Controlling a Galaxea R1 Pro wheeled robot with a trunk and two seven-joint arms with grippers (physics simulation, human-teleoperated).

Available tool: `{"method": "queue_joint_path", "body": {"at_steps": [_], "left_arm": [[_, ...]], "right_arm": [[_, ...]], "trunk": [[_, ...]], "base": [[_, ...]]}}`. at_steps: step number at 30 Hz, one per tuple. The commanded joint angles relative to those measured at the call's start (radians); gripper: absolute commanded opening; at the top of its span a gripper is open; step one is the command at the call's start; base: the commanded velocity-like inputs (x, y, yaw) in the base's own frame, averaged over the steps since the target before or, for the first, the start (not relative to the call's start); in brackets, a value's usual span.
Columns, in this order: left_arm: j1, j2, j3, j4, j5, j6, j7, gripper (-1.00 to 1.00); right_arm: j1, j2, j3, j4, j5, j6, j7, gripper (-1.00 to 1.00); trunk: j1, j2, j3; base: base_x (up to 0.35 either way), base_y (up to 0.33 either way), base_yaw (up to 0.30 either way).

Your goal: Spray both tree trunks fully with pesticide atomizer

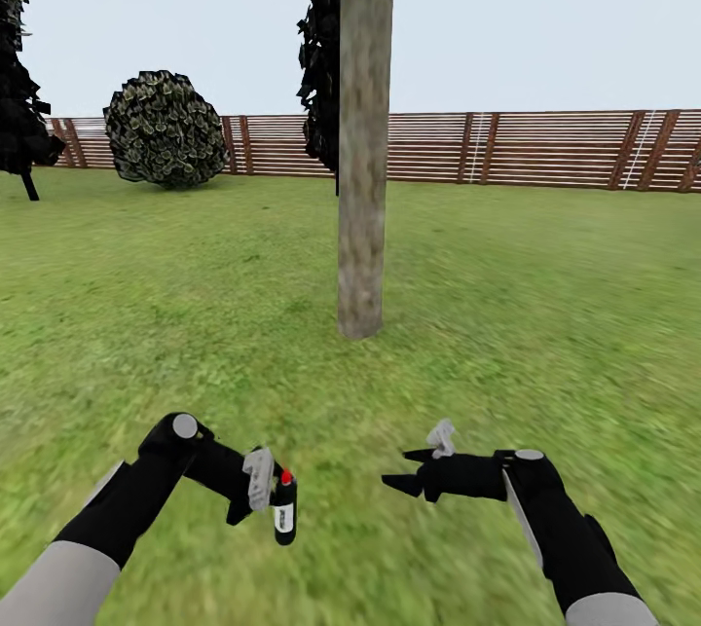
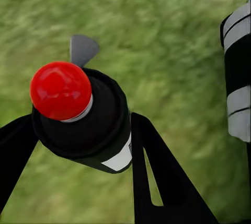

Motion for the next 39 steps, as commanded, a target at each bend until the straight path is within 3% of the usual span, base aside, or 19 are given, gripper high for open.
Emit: {"method": "queue_joint_path", "body": {"at_steps": [1, 2, 5, 6, 10, 13, 16, 19, 23, 29, 39], "left_arm": [[0.000, 0.000, -0.016, 0.000, 0.000, -0.004, 0.000, -1.00], [0.000, -0.001, -0.084, 0.000, 0.000, -0.014, -0.002, -1.00], [0.001, -0.006, -0.171, 0.001, 0.002, -0.019, -0.002, -1.00], [0.001, -0.011, -0.189, 0.002, 0.002, -0.019, -0.002, -1.00], [0.000, -0.040, -0.216, 0.003, 0.003, -0.019, -0.002, -1.00], [0.000, -0.045, -0.217, 0.003, 0.003, -0.018, -0.003, -1.00], [0.000, -0.046, -0.216, 0.003, 0.003, -0.016, -0.004, -1.00], [0.000, -0.047, -0.214, 0.003, 0.002, -0.015, -0.015, -1.00], [0.000, -0.054, -0.211, 0.003, 0.000, -0.001, -0.030, -1.00], [-0.013, -0.060, -0.210, 0.002, -0.002, 0.095, -0.030, -1.00], [-0.017, -0.080, -0.210, 0.002, -0.008, 0.123, -0.026, -1.00]], "right_arm": [[-0.001, 0.000, 0.000, 0.000, 0.000, 0.000, 0.008, 1.00], [-0.003, 0.000, 0.000, -0.001, 0.001, -0.001, 0.024, 1.00], [-0.004, 0.000, 0.006, -0.001, 0.001, -0.001, 0.033, 1.00], [-0.004, 0.000, 0.015, -0.001, 0.001, -0.001, 0.034, -1.00], [-0.005, 0.000, 0.077, -0.001, 0.001, -0.002, 0.036, -1.00], [-0.005, 0.001, 0.101, -0.001, 0.001, -0.002, 0.036, -1.00], [-0.005, 0.001, 0.179, -0.001, 0.000, -0.002, 0.036, -1.00], [-0.005, 0.001, 0.218, -0.001, 0.000, -0.002, 0.035, -1.00], [-0.005, 0.004, 0.232, -0.001, -0.001, -0.002, 0.035, -1.00], [-0.005, 0.007, 0.233, -0.002, -0.001, -0.002, 0.035, -1.00], [-0.005, 0.008, 0.235, -0.003, -0.001, -0.002, 0.035, -1.00]], "trunk": [[0.000, 0.000, 0.000], [0.000, 0.000, 0.000], [0.000, 0.000, 0.000], [0.000, 0.000, 0.000], [0.000, 0.000, 0.000], [0.000, 0.000, 0.000], [0.000, 0.000, 0.000], [0.000, 0.000, 0.000], [0.000, 0.000, 0.000], [0.000, 0.000, 0.000], [0.000, 0.000, 0.000]], "base": [[0.000, 0.000, 0.000], [0.000, 0.000, 0.000], [0.000, 0.000, 0.000], [0.000, 0.000, 0.000], [0.000, 0.000, 0.000], [0.000, 0.000, 0.000], [0.000, 0.000, 0.000], [0.000, 0.000, 0.000], [0.000, 0.000, 0.000], [0.000, 0.000, 0.000], [0.000, 0.000, 0.000]]}}
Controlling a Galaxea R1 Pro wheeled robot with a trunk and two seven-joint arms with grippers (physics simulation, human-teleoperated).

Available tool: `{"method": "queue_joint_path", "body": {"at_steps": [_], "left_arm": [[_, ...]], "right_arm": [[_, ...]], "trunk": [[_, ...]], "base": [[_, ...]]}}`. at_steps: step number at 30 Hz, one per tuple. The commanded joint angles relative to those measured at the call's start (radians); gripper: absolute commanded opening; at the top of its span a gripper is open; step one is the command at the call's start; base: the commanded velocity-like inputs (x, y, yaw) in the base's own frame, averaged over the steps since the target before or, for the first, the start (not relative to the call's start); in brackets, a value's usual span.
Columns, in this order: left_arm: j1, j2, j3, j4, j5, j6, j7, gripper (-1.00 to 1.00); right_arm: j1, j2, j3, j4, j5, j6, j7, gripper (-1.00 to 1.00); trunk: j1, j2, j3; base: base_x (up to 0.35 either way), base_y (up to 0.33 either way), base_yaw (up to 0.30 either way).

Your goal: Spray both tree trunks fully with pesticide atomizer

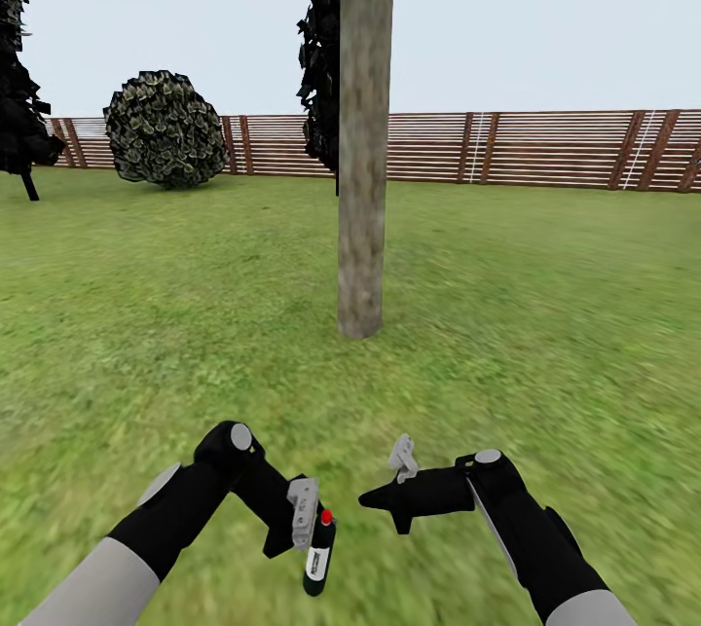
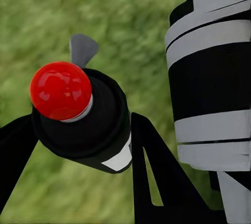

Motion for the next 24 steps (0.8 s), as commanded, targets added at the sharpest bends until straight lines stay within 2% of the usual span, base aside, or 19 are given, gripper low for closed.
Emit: {"method": "queue_joint_path", "body": {"at_steps": [1, 4, 6, 9, 11, 15, 22, 24], "left_arm": [[0.000, -0.002, 0.000, 0.000, 0.000, 0.001, 0.001, -1.00], [0.000, -0.022, 0.000, 0.000, -0.018, 0.005, 0.003, -1.00], [0.000, -0.043, 0.000, 0.000, -0.061, 0.008, 0.004, -1.00], [0.000, -0.077, 0.001, 0.000, -0.149, 0.032, 0.006, -1.00], [0.000, -0.091, 0.002, 0.000, -0.181, 0.042, 0.007, -1.00], [0.000, -0.102, 0.003, 0.000, -0.199, 0.048, 0.008, -1.00], [0.000, -0.106, 0.004, -0.001, -0.202, 0.050, 0.019, -1.00], [0.000, -0.116, 0.005, -0.001, -0.203, 0.050, 0.027, -1.00]], "right_arm": [[0.000, 0.000, 0.000, 0.000, 0.000, 0.000, 0.000, -1.00], [0.000, 0.000, 0.000, 0.000, 0.000, 0.000, 0.000, -1.00], [0.000, 0.000, 0.000, 0.000, 0.000, 0.000, 0.000, -1.00], [0.000, 0.000, 0.000, 0.000, 0.000, 0.000, 0.000, -1.00], [0.000, 0.000, 0.000, 0.000, 0.000, 0.000, 0.000, -1.00], [0.000, 0.000, 0.001, 0.000, 0.000, 0.000, 0.000, -1.00], [0.000, 0.000, 0.002, -0.001, 0.000, 0.000, 0.000, -1.00], [0.000, 0.001, 0.002, 0.000, 0.000, 0.000, 0.000, -1.00]], "trunk": [[0.000, 0.000, 0.000], [0.000, 0.000, 0.000], [0.000, 0.000, 0.000], [0.000, 0.000, 0.000], [0.000, 0.000, 0.000], [0.000, 0.000, 0.000], [0.000, 0.000, 0.000], [0.000, 0.000, 0.000]], "base": [[0.000, 0.000, 0.000], [0.000, 0.000, 0.000], [0.000, 0.000, 0.000], [0.000, 0.000, 0.000], [0.000, 0.000, 0.000], [0.000, 0.000, 0.000], [0.000, 0.000, 0.000], [0.000, 0.000, 0.000]]}}
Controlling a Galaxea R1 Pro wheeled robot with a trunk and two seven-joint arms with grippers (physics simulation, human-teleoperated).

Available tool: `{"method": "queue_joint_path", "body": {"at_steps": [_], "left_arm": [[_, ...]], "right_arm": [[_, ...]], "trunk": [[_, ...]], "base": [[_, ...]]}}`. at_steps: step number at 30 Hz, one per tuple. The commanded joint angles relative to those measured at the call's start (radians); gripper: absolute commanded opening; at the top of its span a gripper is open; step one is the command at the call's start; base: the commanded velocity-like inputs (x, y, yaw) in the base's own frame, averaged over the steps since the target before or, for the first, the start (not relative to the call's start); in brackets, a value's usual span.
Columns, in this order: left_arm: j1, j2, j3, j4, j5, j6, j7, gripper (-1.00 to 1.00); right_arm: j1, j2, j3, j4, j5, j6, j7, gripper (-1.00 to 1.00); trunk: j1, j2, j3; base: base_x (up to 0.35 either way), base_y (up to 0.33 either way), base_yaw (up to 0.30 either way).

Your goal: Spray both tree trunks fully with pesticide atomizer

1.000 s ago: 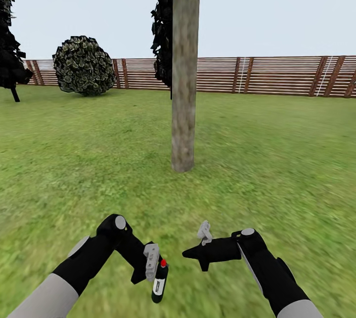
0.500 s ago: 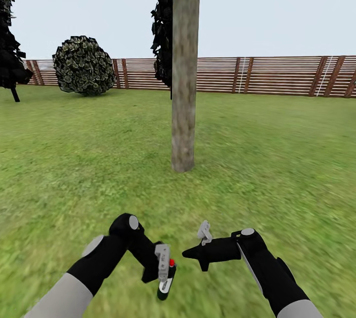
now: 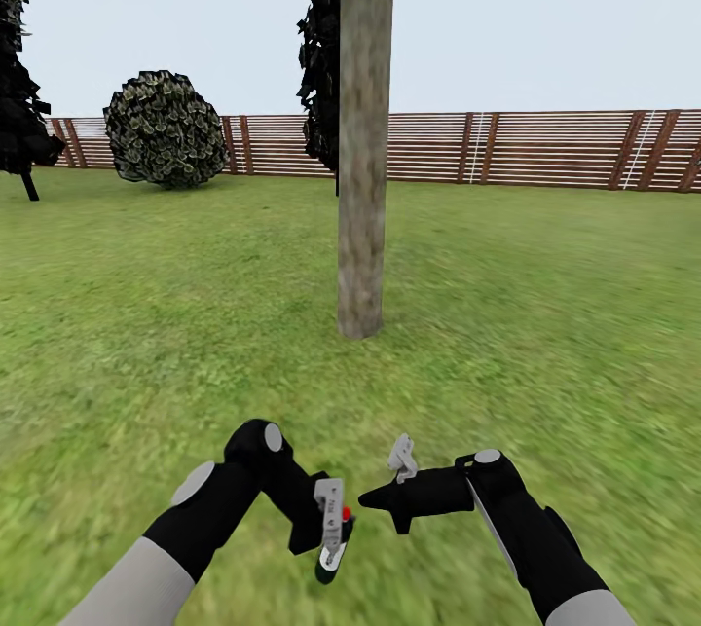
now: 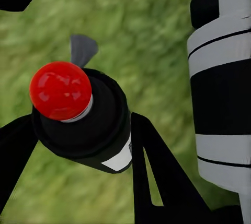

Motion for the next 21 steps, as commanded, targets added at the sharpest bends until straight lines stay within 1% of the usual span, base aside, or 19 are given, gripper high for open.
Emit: {"method": "queue_joint_path", "body": {"at_steps": [1, 6, 11, 15, 16, 21], "left_arm": [[0.000, -0.004, 0.000, 0.000, 0.000, 0.000, 0.004, -1.00], [0.000, -0.013, 0.000, 0.000, 0.000, 0.001, 0.013, -1.00], [0.000, -0.015, 0.000, 0.000, 0.000, 0.001, 0.039, -1.00], [-0.001, -0.016, 0.001, 0.000, 0.000, 0.001, 0.045, -1.00], [-0.002, -0.016, 0.004, 0.000, 0.000, 0.002, 0.046, -1.00], [-0.010, -0.016, 0.041, 0.000, 0.000, 0.034, 0.046, -1.00]], "right_arm": [[0.000, 0.000, 0.000, 0.000, 0.000, 0.000, 0.000, -1.00], [0.000, 0.001, 0.000, 0.000, 0.000, 0.000, 0.000, -1.00], [0.000, 0.000, 0.000, 0.000, 0.000, 0.000, 0.000, -1.00], [0.000, 0.000, 0.001, 0.000, 0.000, 0.000, 0.000, -1.00], [0.000, 0.000, 0.001, 0.000, 0.000, 0.000, 0.000, -1.00], [0.000, 0.000, 0.001, 0.000, 0.000, 0.000, 0.000, -1.00]], "trunk": [[0.000, 0.000, 0.000], [0.000, 0.000, 0.000], [0.000, 0.000, 0.000], [0.000, 0.000, 0.000], [0.000, 0.000, 0.000], [0.000, 0.000, 0.000]], "base": [[0.000, 0.000, 0.000], [0.000, 0.000, 0.000], [0.000, 0.000, 0.000], [0.000, 0.000, 0.000], [0.000, 0.000, 0.000], [0.000, 0.000, 0.000]]}}
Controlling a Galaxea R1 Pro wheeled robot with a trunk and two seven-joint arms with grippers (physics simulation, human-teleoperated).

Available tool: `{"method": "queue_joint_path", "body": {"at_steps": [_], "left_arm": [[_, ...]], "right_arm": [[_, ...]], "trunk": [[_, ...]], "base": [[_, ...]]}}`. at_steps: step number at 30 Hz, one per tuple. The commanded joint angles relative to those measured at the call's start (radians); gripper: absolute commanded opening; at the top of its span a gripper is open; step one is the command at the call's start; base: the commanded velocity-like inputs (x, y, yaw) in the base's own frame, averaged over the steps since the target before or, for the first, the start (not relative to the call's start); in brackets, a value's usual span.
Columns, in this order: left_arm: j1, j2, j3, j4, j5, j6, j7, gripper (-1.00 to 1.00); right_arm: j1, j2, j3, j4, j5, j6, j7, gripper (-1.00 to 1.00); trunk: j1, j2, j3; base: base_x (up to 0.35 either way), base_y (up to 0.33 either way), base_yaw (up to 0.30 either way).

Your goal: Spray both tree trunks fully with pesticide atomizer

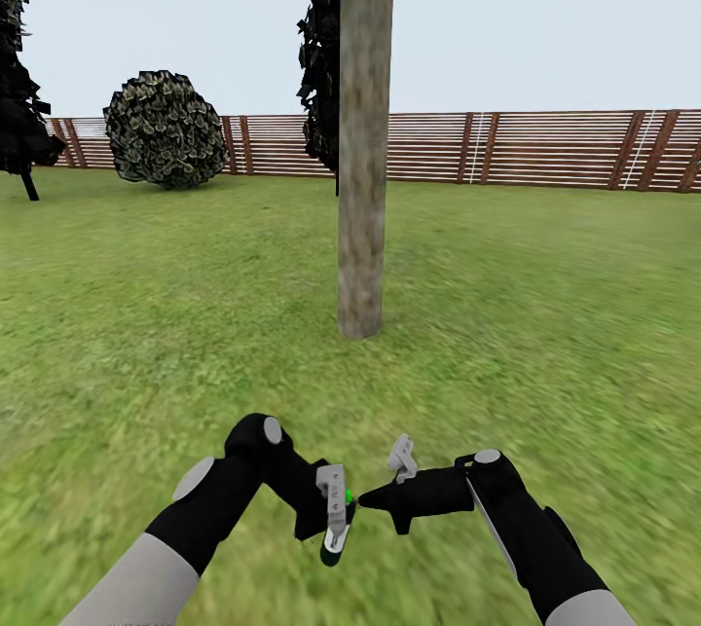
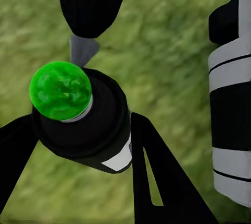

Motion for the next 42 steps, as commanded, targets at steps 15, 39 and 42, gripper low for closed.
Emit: {"method": "queue_joint_path", "body": {"at_steps": [15, 39, 42], "left_arm": [[-0.001, 0.031, 0.210, 0.005, -0.179, 0.010, 0.045, -1.00], [-0.001, 0.004, 0.803, 0.214, 0.293, 0.010, 0.837, -1.00], [-0.001, -0.019, 0.804, 0.243, 0.314, 0.011, 0.885, -1.00]], "right_arm": [[0.000, -0.003, 0.000, 0.000, 0.000, 0.000, 0.000, -1.00], [0.012, -0.173, -0.772, 0.306, -0.006, -0.346, -0.179, 1.00], [0.012, -0.166, -0.880, 0.307, -0.006, -0.471, -0.328, 1.00]], "trunk": [[0.000, 0.000, 0.000], [0.000, 0.000, 0.000], [0.000, 0.000, 0.000]], "base": [[0.000, 0.000, 0.000], [0.000, 0.000, 0.000], [0.000, 0.000, 0.000]]}}
